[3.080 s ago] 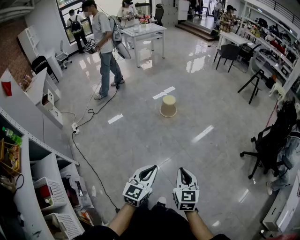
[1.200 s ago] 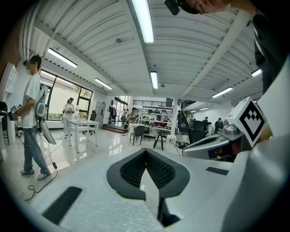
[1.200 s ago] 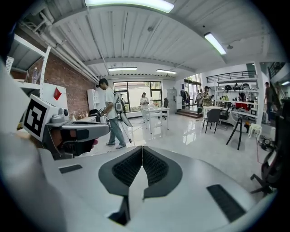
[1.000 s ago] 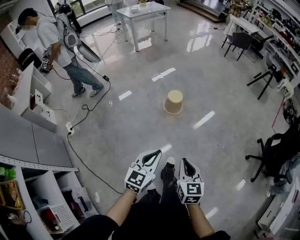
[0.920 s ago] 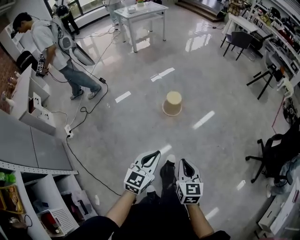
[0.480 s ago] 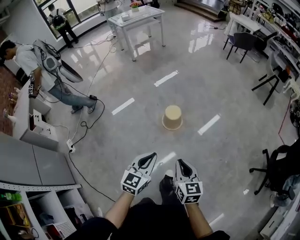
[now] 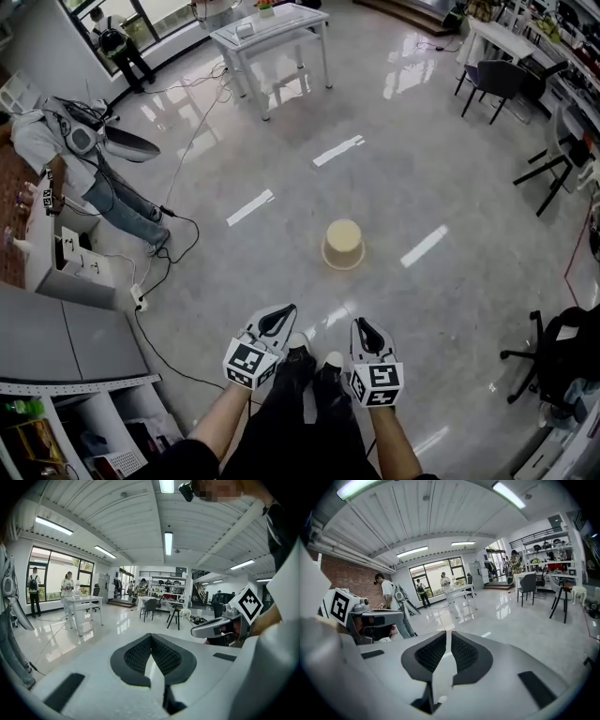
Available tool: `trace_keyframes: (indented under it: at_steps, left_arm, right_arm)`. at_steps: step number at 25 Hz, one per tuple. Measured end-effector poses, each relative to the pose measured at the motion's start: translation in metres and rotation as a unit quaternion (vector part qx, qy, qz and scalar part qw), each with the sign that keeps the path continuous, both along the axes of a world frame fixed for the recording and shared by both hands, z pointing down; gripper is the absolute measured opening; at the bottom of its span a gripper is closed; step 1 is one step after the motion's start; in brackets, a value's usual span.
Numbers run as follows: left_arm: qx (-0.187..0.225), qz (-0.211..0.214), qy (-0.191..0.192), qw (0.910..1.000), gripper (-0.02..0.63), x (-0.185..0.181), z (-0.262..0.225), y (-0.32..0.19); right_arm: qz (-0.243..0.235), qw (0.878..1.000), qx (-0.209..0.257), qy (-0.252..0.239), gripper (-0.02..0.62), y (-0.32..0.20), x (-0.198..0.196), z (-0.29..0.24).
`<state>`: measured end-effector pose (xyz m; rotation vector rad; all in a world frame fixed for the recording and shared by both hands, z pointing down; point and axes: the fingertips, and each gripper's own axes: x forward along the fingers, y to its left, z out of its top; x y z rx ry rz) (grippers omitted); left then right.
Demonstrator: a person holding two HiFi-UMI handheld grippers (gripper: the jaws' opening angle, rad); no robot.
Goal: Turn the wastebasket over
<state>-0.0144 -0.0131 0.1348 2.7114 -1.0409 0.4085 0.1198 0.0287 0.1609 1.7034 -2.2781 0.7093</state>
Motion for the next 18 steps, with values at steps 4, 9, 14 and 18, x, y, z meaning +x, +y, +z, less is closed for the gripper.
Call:
trace_keyframes:
  at_steps: [4,9,14,18]
  left_arm:
    - [-0.006,0.016,0.000,0.9999,0.008,0.011,0.025,-0.036]
    - [-0.015,0.029,0.016,0.9993,0.008,0.037,0.087,-0.083]
    - [-0.014,0.024,0.012,0.9995,0.008,0.051,0.170,-0.150]
    - [-0.029,0.005,0.013,0.9995,0.009,0.055,0.256,-0.200]
  right_arm:
    - [0.014,1.000,-0.011,0.004,0.038,-0.031,0.010,0.021]
    - [0.026,0.999,-0.030,0.013,0.077,-0.071,0.030,0.073]
    - [0.040,0.998,-0.042,0.009,0.102,-0.131,0.038,0.159]
    - [0.041,0.998,-0.049,0.015,0.131,-0.179,0.047,0.237]
